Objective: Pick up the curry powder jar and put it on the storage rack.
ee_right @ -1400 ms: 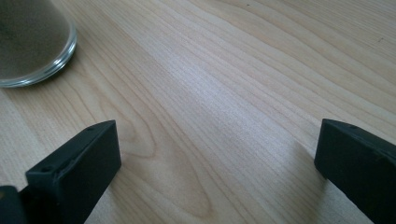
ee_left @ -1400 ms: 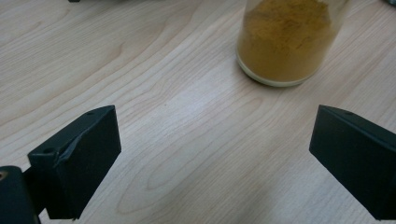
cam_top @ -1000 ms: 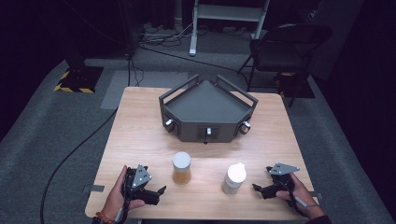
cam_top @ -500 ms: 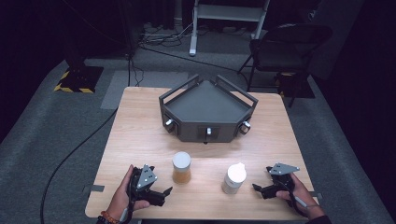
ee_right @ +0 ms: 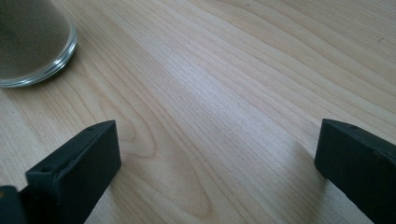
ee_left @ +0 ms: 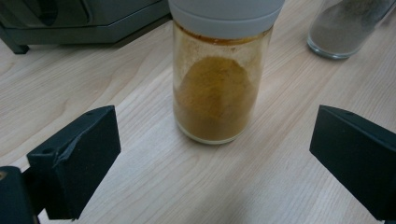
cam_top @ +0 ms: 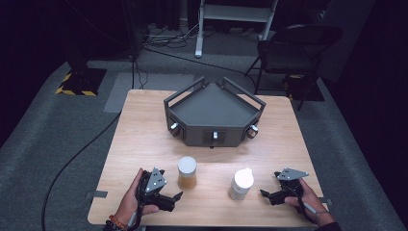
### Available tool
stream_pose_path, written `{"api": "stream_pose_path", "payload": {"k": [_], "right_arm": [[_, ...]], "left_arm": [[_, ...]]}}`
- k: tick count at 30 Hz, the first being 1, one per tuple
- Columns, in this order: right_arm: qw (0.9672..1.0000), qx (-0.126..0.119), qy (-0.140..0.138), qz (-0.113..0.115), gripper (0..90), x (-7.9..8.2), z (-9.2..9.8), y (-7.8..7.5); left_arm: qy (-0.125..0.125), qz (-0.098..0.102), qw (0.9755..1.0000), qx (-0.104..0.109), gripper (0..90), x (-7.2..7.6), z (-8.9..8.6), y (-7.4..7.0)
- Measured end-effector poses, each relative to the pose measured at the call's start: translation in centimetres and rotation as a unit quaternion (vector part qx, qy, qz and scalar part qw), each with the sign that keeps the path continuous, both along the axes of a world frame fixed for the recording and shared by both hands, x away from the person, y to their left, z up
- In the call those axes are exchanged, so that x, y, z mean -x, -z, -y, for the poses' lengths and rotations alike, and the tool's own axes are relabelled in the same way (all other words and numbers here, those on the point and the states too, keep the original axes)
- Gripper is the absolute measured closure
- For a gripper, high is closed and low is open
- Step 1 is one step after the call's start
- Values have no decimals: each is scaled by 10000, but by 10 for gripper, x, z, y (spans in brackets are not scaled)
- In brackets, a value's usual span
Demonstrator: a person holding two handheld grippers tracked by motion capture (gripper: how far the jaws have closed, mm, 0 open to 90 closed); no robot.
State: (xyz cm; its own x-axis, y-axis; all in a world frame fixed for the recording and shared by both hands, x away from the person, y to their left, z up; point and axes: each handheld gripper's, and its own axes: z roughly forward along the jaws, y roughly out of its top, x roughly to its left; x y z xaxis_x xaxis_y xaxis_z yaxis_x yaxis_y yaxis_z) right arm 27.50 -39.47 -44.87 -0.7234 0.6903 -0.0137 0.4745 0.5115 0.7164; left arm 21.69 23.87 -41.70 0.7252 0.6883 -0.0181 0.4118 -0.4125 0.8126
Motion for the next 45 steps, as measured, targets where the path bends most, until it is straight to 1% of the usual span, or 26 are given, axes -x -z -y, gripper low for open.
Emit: {"api": "stream_pose_path", "payload": {"k": [4,7,8,13,23,24,25,27,28,29,38,44,45], "right_arm": [[10000,1,-1,0,0,0,0,0],[10000,1,0,0,0,0,0,0],[10000,1,-1,0,0,0,0,0],[10000,0,0,0,0,0,0,0],[10000,1,-6,-1,0,0,0,0],[10000,1,-7,-1,0,0,0,0],[10000,1,-7,-1,0,0,0,0],[10000,1,-8,-1,0,0,0,0],[10000,0,-9,-1,0,0,0,0],[10000,1,-10,0,0,0,0,0],[10000,0,-13,-1,0,0,0,0],[10000,0,-19,0,0,0,0,0],[10000,0,-22,-2,0,0,0,0]], "left_arm": [[13,4,10000,72,17,-3,3,0],[-36,23,9999,105,16,-4,5,0],[-44,27,9998,185,16,-5,6,-1],[-27,29,9997,255,16,-10,9,-1],[36,-43,9992,400,17,-23,17,-1],[43,-79,9988,472,17,-27,18,-1],[43,-79,9988,472,17,-27,18,-1],[35,-133,9983,572,18,-32,19,1],[35,-133,9983,572,19,-32,19,1],[42,-171,9979,619,19,-35,20,2],[22,-266,9976,642,29,-44,28,5],[33,-204,9976,662,73,-45,30,8],[54,-183,9976,664,98,-46,30,9]]}}
